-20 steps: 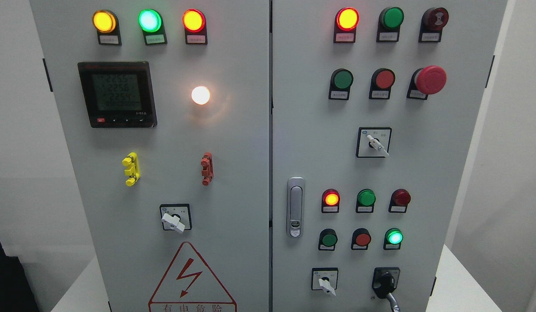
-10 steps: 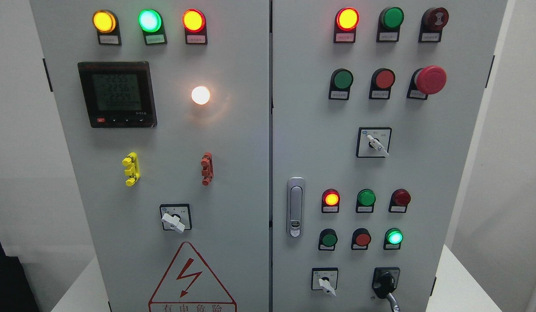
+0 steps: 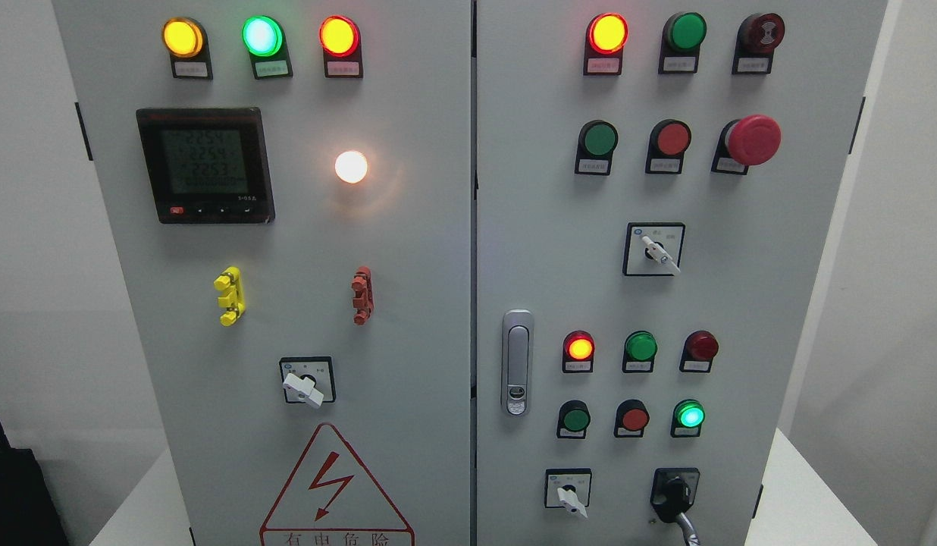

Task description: Trip black knob to open circuit

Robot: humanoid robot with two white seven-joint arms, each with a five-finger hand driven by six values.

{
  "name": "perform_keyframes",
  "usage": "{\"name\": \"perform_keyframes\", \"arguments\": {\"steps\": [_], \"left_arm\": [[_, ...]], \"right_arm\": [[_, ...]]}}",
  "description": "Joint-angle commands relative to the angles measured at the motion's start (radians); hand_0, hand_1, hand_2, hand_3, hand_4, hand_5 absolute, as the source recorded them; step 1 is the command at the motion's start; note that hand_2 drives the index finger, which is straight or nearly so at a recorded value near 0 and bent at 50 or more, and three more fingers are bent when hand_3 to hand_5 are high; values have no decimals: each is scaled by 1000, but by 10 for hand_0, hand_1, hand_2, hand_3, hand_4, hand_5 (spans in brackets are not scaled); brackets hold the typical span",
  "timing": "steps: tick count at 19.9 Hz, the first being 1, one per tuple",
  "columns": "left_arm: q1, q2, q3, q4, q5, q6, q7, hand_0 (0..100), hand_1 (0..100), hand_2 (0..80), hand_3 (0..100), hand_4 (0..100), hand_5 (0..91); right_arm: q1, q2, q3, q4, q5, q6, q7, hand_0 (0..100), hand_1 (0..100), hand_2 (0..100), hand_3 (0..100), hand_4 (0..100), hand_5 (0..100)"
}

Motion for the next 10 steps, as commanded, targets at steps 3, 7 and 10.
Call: {"name": "perform_keyframes", "arguments": {"steps": [3, 7, 10], "left_arm": [[-2, -2, 1, 0, 2, -1, 0, 120, 389, 0, 0, 0, 0], [-4, -2, 1, 0, 2, -1, 0, 120, 389, 0, 0, 0, 0], [-4, -2, 1, 0, 2, -1, 0, 120, 389, 0, 0, 0, 0]], "right_arm": [[-15, -5, 13, -64, 4, -34, 25, 990, 850, 0, 922, 944, 961], [-15, -13, 6, -64, 2, -34, 23, 991, 851, 0, 922, 944, 961], [-13, -14, -5, -61, -1, -34, 23, 991, 852, 0, 922, 944, 961]]}}
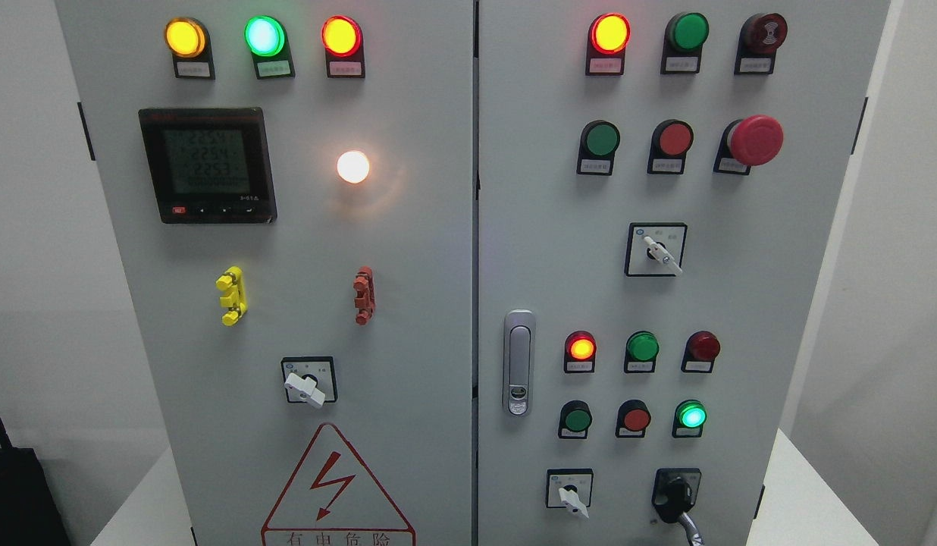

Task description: Trip black knob to open circuit

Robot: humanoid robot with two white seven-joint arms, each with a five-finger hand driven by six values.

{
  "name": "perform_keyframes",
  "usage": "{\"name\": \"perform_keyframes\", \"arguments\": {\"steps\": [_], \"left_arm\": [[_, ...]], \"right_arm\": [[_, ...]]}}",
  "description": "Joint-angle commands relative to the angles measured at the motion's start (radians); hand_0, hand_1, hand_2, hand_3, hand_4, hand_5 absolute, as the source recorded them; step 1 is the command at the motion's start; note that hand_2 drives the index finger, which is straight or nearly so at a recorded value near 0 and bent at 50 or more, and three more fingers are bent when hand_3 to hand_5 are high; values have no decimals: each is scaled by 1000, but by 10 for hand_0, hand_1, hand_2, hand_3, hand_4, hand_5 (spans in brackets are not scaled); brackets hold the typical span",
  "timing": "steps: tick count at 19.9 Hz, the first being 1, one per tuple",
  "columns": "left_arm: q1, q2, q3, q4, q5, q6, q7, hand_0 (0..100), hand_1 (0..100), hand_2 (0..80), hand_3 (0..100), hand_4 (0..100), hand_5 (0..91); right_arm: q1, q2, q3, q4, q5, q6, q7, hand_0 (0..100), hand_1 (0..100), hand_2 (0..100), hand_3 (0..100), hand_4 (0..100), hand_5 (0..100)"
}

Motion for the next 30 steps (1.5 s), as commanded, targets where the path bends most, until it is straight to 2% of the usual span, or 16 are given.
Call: {"name": "perform_keyframes", "arguments": {"steps": [1, 25, 30], "left_arm": [[-4, -2, 1, 0, 2, -1, 0, 120, 389, 0, 0, 0, 0], [-4, -2, 1, 0, 2, -1, 0, 120, 389, 0, 0, 0, 0], [-4, -2, 1, 0, 2, -1, 0, 120, 389, 0, 0, 0, 0]], "right_arm": [[-13, -3, -3, -60, 1, -34, 25, 991, 853, 0, 922, 944, 961], [25, -11, -43, -47, -2, -36, 24, 997, 864, 0, 924, 943, 959], [34, -23, -47, -47, -2, -36, 22, 999, 866, 0, 923, 942, 959]]}}
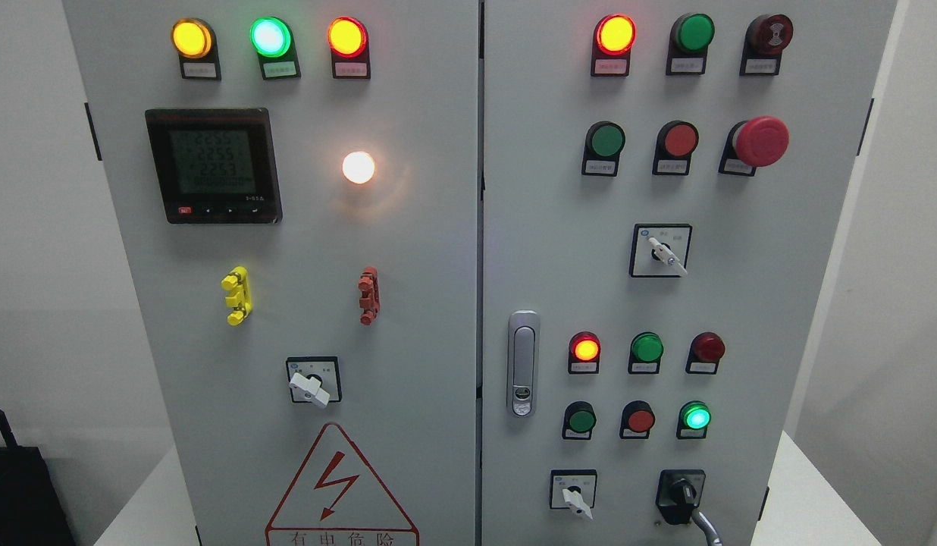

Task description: Trip black knob to open circuit

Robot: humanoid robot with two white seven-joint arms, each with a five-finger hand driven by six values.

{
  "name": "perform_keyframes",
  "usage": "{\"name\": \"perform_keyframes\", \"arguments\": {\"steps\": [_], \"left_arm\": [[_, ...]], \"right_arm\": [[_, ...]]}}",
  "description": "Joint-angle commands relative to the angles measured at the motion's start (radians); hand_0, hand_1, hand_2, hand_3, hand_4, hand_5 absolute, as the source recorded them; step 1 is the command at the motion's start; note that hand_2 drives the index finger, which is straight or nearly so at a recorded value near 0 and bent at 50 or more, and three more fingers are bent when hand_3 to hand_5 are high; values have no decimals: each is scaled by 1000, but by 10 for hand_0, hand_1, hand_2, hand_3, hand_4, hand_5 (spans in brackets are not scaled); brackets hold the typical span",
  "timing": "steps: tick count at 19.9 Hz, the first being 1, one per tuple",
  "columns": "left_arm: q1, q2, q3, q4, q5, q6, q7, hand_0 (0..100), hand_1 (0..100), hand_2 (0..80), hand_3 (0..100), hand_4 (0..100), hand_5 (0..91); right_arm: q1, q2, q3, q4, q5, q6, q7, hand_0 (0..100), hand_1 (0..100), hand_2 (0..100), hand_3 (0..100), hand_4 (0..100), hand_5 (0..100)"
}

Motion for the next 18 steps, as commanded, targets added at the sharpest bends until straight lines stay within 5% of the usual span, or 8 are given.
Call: {"name": "perform_keyframes", "arguments": {"steps": [1, 15, 18], "left_arm": [[-4, -2, 1, 0, 2, -1, 0, 120, 389, 0, 0, 0, 0], [-2, -2, 1, 0, 2, -1, 0, 120, 389, 0, 0, 0, 0], [-2, -2, 1, 0, 2, 0, 0, 120, 389, 0, 0, 0, 0]], "right_arm": [[2, -5, -13, -22, -2, -14, 8, 998, 865, 0, 923, 942, 960], [56, 1, -27, -77, -2, -22, -9, 1000, 817, 0, 924, 905, 953], [96, 7, -28, -106, -2, -20, -14, 944, 701, 0, 835, 805, 815]]}}
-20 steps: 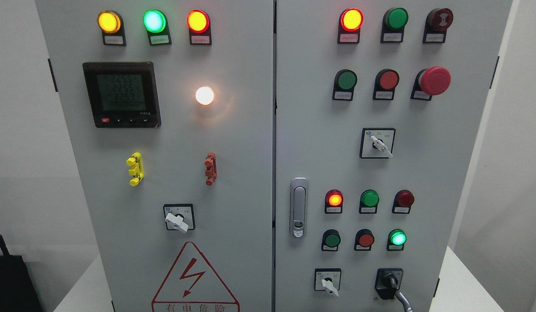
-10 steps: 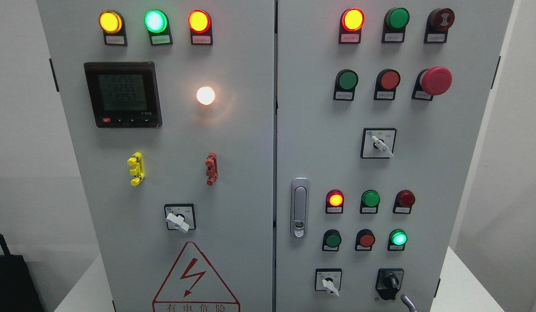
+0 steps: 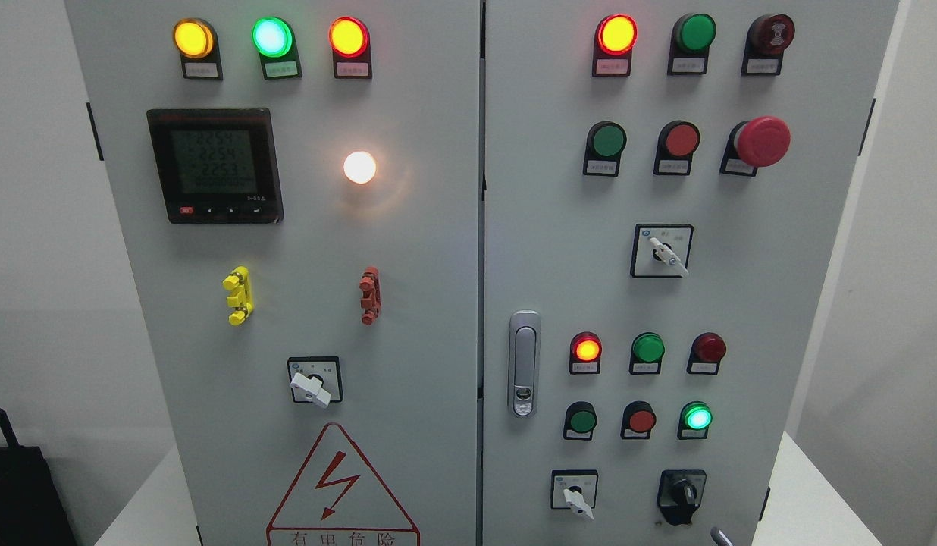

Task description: Trip black knob to open circuit

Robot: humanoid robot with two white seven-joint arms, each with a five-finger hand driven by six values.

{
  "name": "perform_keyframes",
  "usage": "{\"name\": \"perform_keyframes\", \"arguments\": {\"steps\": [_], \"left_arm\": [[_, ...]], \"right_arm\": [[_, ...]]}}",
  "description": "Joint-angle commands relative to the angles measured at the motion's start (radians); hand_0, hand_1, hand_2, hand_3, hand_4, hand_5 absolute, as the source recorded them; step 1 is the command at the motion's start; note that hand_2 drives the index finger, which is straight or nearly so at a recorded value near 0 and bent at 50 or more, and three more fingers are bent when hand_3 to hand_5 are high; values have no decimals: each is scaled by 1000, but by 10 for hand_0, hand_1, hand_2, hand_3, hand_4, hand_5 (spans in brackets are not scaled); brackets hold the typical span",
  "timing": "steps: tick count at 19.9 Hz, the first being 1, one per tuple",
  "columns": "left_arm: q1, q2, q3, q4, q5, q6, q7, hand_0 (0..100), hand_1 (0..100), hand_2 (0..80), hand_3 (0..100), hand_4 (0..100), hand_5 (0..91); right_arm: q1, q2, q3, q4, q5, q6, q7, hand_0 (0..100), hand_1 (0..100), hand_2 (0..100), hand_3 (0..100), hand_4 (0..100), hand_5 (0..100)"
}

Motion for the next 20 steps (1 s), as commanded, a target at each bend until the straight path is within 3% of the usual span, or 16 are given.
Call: {"name": "perform_keyframes", "arguments": {"steps": [1, 5, 9, 10, 11, 14, 15, 16, 18, 20], "left_arm": [[-2, -2, 1, 0, 2, -1, 0, 120, 389, 0, 0, 0, 0], [-4, -2, 1, 0, 2, -1, 0, 120, 389, 0, 0, 0, 0], [-4, -2, 1, 0, 2, -1, 0, 120, 389, 0, 0, 0, 0], [-2, -2, 1, 0, 2, -1, 0, 120, 389, 0, 0, 0, 0], [-2, -2, 1, 0, 2, -1, 0, 120, 389, 0, 0, 0, 0], [-2, -2, 1, 0, 2, -1, 0, 120, 389, 0, 0, 0, 0], [-4, -2, 1, 0, 2, -1, 0, 120, 389, 0, 0, 0, 0], [-4, -2, 1, 0, 2, -1, 0, 120, 389, 0, 0, 0, 0], [-2, -2, 1, 0, 2, -1, 0, 120, 389, 0, 0, 0, 0], [-4, -2, 1, 0, 2, -1, 0, 120, 389, 0, 0, 0, 0]], "right_arm": [[18, 6, -5, -49, -2, -13, -14, 908, 659, 0, 813, 786, 784], [64, 21, -1, -81, -2, -16, -20, 761, 493, 0, 777, 703, 722], [107, 38, 3, -101, -2, -39, -20, 516, 401, 0, 632, 536, 507], [117, 43, 3, -101, -2, -42, -20, 443, 357, 0, 551, 453, 425], [127, 49, 3, -107, -2, -45, -20, 407, 350, 0, 534, 442, 416], [159, 61, 8, -130, -3, -48, -18, 232, 134, 0, 397, 321, 277], [168, 62, 9, -136, -3, -48, -15, 147, 59, 0, 302, 225, 193], [174, 66, 11, -138, -3, -48, -11, 120, 42, 0, 281, 209, 164], [182, 67, 11, -145, -3, -48, -9, 71, 14, 0, 148, 82, 24], [193, 75, 14, -152, -3, -48, -8, 65, 7, 0, 73, 1, 0]]}}
